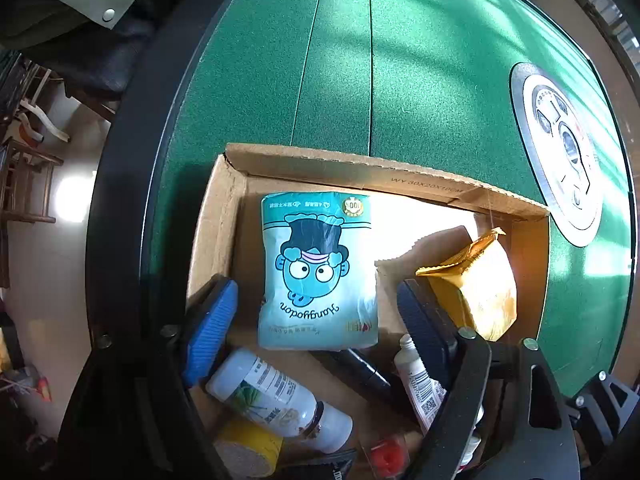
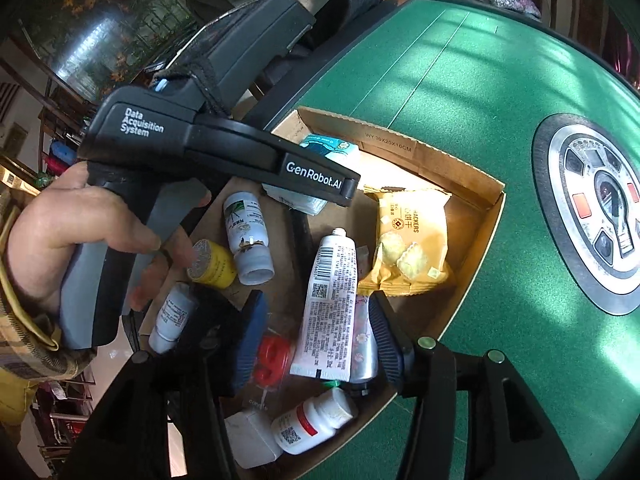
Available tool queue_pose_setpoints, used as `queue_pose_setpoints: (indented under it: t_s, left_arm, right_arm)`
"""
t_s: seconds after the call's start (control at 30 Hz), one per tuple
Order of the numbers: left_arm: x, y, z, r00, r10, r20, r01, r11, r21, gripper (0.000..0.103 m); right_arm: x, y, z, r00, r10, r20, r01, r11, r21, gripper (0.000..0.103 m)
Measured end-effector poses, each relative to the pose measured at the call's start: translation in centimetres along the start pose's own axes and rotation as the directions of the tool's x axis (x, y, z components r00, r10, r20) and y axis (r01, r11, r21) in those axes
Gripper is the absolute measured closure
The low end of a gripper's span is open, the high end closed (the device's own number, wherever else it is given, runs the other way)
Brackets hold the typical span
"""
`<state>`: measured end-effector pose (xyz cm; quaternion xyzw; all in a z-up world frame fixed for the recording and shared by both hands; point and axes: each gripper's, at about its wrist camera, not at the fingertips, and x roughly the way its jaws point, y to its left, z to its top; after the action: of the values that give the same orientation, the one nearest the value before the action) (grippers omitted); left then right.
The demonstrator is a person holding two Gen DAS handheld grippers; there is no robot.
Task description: Organize objects
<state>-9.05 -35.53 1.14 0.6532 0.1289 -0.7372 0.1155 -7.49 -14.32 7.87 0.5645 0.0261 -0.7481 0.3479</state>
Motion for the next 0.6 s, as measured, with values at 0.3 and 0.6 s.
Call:
queue_pose_setpoints:
  t_s: [0.3, 0.6]
  left_arm:
    - [-5.5, -1.3, -4.5, 0.995, -0.014, 0.098, 0.014, 1.0, 0.003, 0.018]
    - [-7.9, -4.8, -12.7, 0.959, 0.228, 0.167, -0.23, 0.973, -0.005, 0.018]
  right_arm:
    - [-4.6, -3.1, -3.1, 0.998, -0.048, 0.028, 0.048, 0.999, -0.012, 0.021]
    - [-6.9, -6.5, -9.5, 0.985, -0.173, 0.0, 0.173, 0.984, -0.038, 0.02]
